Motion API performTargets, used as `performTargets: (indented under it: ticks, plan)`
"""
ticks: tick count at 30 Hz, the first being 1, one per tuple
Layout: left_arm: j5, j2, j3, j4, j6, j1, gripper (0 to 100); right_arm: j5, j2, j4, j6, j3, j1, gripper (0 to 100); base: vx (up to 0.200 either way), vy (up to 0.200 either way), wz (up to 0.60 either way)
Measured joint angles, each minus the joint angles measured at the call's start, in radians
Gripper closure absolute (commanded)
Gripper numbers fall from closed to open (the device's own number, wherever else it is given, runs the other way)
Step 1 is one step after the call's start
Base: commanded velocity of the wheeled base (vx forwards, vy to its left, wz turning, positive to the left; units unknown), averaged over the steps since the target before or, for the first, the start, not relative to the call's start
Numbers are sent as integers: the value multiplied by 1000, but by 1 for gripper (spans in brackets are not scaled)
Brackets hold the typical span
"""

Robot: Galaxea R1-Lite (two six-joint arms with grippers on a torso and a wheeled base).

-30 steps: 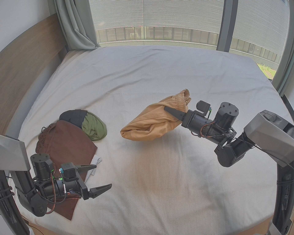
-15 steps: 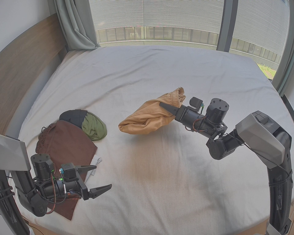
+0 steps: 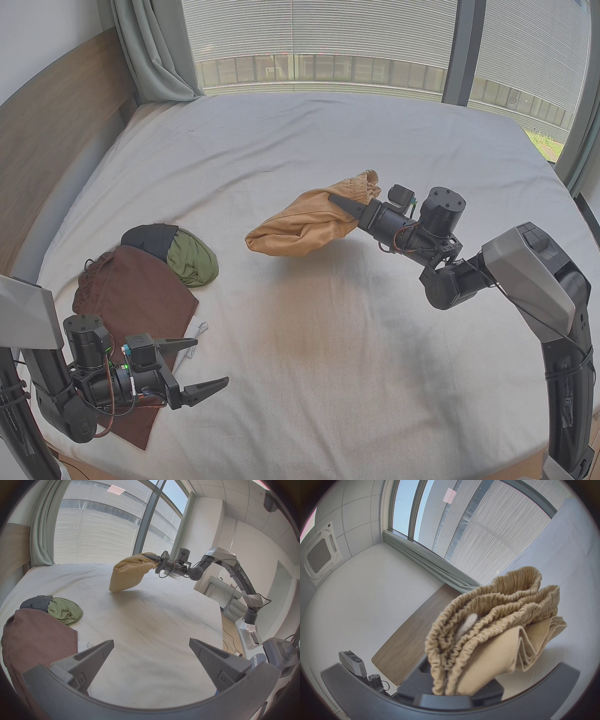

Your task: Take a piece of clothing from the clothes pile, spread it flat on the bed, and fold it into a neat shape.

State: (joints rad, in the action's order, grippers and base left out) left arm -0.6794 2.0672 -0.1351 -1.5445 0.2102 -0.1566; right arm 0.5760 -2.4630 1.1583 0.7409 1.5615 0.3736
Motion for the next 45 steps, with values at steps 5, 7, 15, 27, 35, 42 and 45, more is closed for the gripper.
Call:
performTargets:
  ticks: [5, 7, 15, 27, 35, 42, 45]
  plan:
    - [0, 0, 0, 0, 0, -1, 0, -2, -2, -12, 7, 48, 2, 100, 0, 0, 0]
    - [0, 0, 0, 0, 0, -1, 0, -4, -5, -14, 8, 56, 2, 100, 0, 0, 0]
    - [0, -1, 0, 0, 0, -1, 0, -34, -78, -2, 8, 69, 3, 100, 0, 0, 0]
    - [0, -2, 0, 0, 0, 0, 0, -41, -140, 83, 5, -55, -21, 100, 0, 0, 0]
    - [0, -2, 1, 0, 0, 0, 0, -42, -135, 181, 2, -214, -39, 100, 0, 0, 0]
    - [0, -3, 3, 0, 0, -1, 0, -46, -155, 247, 2, -296, -42, 100, 0, 0, 0]
    - [0, -3, 5, 0, 0, -1, 0, -62, -168, 251, 3, -306, -43, 100, 0, 0, 0]
